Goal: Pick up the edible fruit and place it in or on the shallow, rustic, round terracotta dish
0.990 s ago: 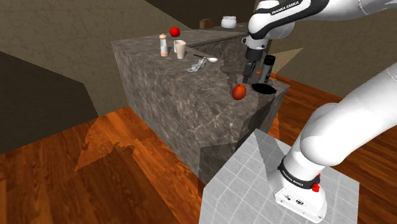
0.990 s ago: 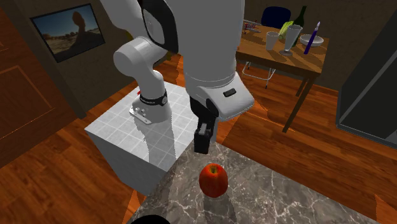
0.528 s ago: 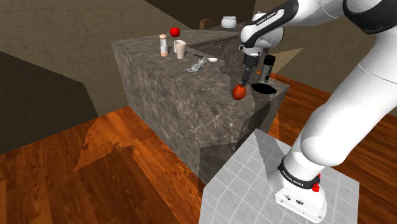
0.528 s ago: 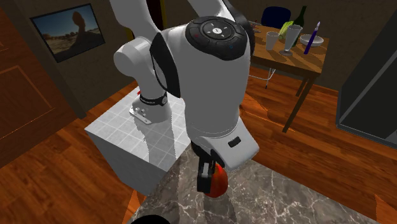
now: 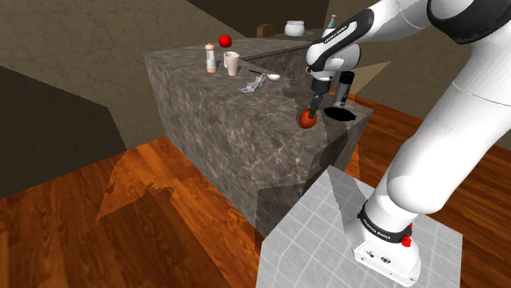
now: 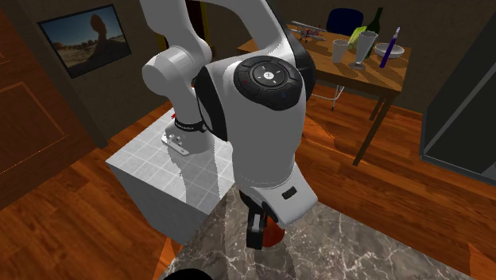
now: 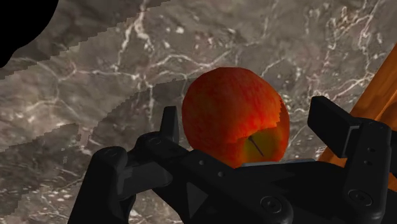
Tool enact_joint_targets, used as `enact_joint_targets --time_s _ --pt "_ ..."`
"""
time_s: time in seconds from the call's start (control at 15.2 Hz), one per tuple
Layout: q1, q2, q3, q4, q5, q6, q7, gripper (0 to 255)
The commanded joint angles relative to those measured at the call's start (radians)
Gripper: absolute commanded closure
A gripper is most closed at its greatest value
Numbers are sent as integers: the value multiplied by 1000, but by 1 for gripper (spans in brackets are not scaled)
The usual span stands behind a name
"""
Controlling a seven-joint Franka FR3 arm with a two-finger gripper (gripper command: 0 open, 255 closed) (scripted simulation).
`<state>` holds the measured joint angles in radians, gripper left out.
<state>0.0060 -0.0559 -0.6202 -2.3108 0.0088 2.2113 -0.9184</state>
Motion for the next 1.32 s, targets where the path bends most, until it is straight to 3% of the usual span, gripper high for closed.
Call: enact_joint_targets --time_s 0.0,0.26,0.33,0.92,1.25 --pt "0 2 0 -1 2 3 -1 0" --pt "0 2 0 -1 1 3 -1 0" --pt "0 2 0 -1 1 3 -1 255" --pt "0 2 0 -1 2 3 -1 255" --pt "-1 -43 6 31 -29 -65 24 255"
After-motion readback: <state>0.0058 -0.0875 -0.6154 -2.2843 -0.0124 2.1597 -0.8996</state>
